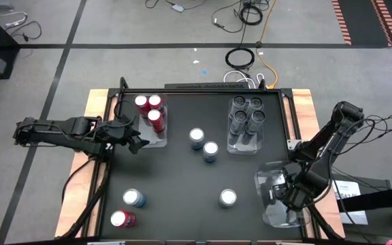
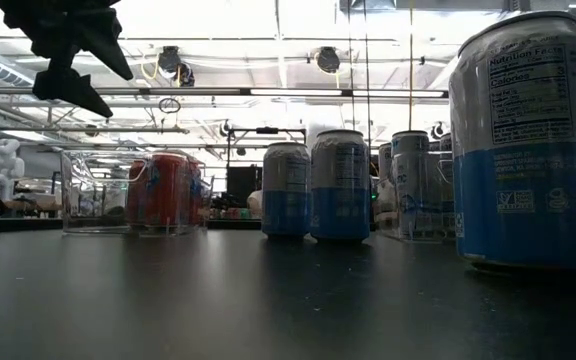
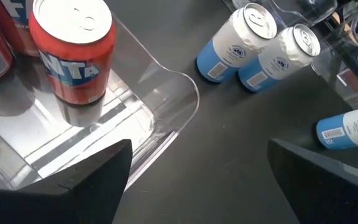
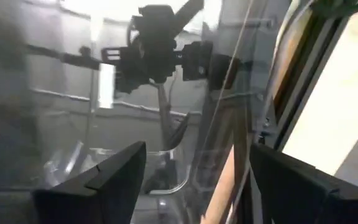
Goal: Sort soda cans
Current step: Move the bottom right transparent bin to the top center of the table
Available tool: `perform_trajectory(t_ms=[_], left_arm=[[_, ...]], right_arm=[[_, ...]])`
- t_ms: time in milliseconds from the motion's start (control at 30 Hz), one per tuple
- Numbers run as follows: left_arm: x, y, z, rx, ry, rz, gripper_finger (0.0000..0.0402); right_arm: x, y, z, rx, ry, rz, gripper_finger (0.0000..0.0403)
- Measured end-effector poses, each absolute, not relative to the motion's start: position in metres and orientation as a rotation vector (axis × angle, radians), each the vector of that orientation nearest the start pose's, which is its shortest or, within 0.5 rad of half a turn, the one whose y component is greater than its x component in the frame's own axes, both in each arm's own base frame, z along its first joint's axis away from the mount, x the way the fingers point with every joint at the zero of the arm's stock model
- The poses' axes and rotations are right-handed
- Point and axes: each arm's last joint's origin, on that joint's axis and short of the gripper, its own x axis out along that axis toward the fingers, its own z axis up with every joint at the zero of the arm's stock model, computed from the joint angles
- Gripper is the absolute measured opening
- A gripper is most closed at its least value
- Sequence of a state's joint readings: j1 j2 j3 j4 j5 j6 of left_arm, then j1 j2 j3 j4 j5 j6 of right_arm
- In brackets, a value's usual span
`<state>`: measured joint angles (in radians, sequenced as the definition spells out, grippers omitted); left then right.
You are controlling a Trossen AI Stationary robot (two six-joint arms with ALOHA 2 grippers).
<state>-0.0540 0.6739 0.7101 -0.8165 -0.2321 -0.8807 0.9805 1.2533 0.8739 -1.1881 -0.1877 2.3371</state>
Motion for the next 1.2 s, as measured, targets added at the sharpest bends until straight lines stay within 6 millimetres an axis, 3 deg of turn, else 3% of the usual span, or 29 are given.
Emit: perform_trajectory(t_ms=[200,400,600,767,867,1000,1200], left_arm=[[0.125,-0.001,0.270,-0.735,0.649,0.481,0.0382],[0.126,-0.001,0.270,-0.739,0.646,0.478,0.0382],[0.128,-0.001,0.271,-0.739,0.633,0.471,0.0382],[0.128,-0.001,0.271,-0.737,0.634,0.470,0.0382],[0.128,-0.001,0.271,-0.735,0.634,0.470,0.0382],[0.128,-0.001,0.271,-0.735,0.635,0.470,0.0382],[0.127,-0.001,0.270,-0.736,0.636,0.471,0.0382]], right_arm=[[0.099,0.156,0.198,1.074,1.510,-1.096,0.0237],[0.107,0.161,0.203,1.150,1.485,-1.022,0.0166],[0.114,0.167,0.230,1.194,1.473,-0.981,0.0140],[0.111,0.162,0.262,1.134,1.461,-1.042,0.0143],[0.106,0.158,0.267,1.080,1.479,-1.106,0.0151],[0.098,0.157,0.255,1.031,1.514,-1.157,0.0162],[0.095,0.163,0.217,1.065,1.575,-1.115,0.0166]])
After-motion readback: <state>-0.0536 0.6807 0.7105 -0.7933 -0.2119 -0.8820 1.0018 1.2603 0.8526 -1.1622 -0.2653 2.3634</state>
